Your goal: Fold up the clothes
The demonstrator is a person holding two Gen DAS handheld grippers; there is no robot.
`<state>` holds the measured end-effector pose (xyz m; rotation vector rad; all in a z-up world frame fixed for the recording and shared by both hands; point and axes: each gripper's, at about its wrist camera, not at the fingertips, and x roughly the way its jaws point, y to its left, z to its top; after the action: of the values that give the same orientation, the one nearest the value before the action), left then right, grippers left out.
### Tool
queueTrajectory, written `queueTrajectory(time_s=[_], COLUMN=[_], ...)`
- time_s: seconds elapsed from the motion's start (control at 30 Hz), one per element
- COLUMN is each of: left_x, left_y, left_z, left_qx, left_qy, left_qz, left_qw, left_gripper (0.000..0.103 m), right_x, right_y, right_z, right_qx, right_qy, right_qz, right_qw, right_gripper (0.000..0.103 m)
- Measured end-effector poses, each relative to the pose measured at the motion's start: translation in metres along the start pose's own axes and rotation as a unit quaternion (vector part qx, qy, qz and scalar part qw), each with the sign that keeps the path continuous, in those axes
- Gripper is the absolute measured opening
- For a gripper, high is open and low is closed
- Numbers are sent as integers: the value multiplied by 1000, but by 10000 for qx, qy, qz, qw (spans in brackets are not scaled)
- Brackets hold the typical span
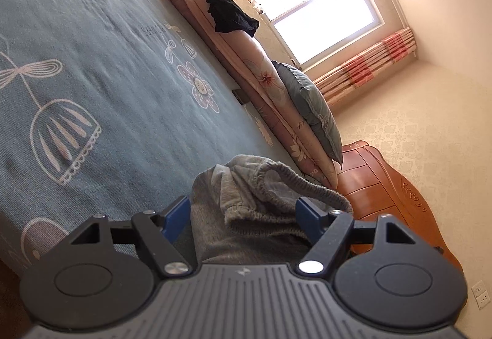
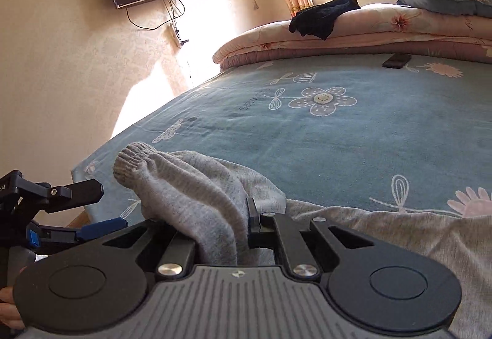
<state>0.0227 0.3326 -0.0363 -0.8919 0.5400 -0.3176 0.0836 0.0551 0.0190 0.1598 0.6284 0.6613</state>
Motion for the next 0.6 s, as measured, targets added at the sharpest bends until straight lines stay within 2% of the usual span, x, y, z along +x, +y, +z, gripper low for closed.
queueTrajectory(time_s=[0.47, 0.53, 0.6], left_x=[30, 35, 39], left_y=[-17, -18, -18], left_z=[-35, -42, -48], left_qx=[366, 389, 359], left_qy=[478, 562, 667], left_qz=[107, 137, 157], left_qw=[9981, 9976, 9970], left_gripper=[75, 75, 75], right_x=[-53, -56, -56], right_y=[-70, -88, -111], right_z=[-28, -43, -61], right_qx=[437, 773, 1395], right_qy=[-209, -242, -144], right_qz=[-618, -671, -629], right_qw=[9969, 9945, 9881], right_gripper=[10, 12, 14])
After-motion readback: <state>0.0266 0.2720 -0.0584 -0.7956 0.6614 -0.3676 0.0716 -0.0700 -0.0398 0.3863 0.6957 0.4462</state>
